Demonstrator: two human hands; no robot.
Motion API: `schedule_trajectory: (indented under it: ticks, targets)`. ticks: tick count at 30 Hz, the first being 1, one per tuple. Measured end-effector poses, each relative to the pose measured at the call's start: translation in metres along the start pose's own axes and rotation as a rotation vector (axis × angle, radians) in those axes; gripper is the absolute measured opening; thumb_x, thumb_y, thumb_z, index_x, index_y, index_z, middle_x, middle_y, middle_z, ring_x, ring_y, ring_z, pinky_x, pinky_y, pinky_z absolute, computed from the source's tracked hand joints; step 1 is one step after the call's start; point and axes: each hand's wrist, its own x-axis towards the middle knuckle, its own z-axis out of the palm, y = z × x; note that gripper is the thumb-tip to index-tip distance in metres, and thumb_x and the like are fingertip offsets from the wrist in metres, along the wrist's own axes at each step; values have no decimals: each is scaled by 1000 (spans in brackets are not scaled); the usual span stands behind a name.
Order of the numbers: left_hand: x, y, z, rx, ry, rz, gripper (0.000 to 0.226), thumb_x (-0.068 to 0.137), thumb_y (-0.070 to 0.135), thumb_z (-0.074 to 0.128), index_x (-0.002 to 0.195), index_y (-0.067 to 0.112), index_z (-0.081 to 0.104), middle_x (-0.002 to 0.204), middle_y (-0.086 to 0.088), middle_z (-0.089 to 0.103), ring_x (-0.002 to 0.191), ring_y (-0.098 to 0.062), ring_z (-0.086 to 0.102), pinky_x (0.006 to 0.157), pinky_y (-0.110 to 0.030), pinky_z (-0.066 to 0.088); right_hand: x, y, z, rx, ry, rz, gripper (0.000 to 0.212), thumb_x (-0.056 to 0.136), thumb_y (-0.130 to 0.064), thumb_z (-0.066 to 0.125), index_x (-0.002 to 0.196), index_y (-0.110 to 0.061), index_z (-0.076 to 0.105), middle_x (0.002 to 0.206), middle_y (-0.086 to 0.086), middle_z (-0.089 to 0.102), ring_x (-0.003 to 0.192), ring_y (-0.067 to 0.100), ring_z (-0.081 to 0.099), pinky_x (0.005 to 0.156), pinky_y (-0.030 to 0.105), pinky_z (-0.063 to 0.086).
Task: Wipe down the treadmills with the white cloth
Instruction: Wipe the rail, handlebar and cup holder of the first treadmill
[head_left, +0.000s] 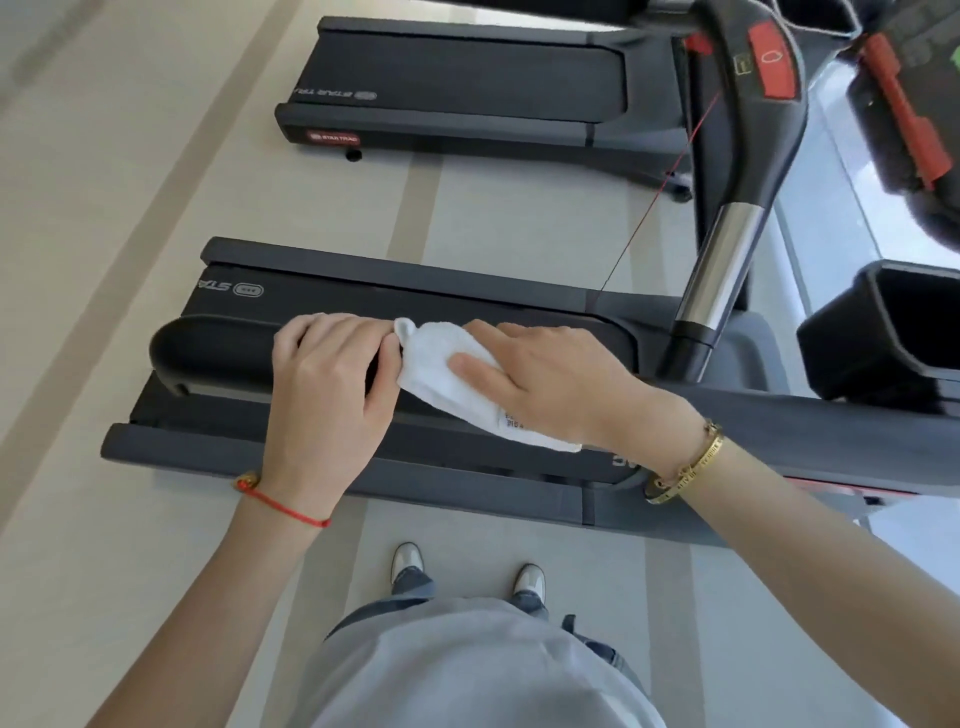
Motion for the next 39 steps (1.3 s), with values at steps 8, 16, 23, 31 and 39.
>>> schedule_trajectory:
  ticks: [8,16,23,31,39]
  targets:
    - [1,-65,-22,38,14,-61,30,103,23,44,98,13,72,98,2,74,93,-22,67,103,-44,39,24,-26,-1,30,-51,-50,49,98,-57,15,126,-28,43,97,-4,58,83,22,57,74,38,46]
    - [2,-94,-32,-59,-4,-115,35,103,24,39,103,10,71,100,-3,73,98,-24,65,98,-45,44,70,-61,1,111,-132,-58,43,100,-56,16,108,-24,44,88,-4,57,77,22,55,70,37,42]
    - [-1,-121,-48,-179,-68,-247,43,104,26,33,124,2,63,116,-9,68,108,-23,61,93,-4,33,114,-101,9,154,-153,-91,44,102,-54,16,108,-22,45,89,-3,58,77,24,55,72,38,40]
    - [0,-124,-51,-208,-98,-149,38,105,22,36,114,5,68,112,-5,70,109,-18,62,98,-27,49,74,-82,4,34,-32,25,46,98,-59,16,119,-29,45,89,-7,57,72,19,53,62,33,38]
    - [-4,-127,-50,-192,-99,-137,31,103,19,40,103,1,65,103,-9,67,99,-23,59,88,-16,39,83,-111,43,-192,360,62,60,102,-54,16,109,-16,63,72,1,54,58,23,45,56,36,39]
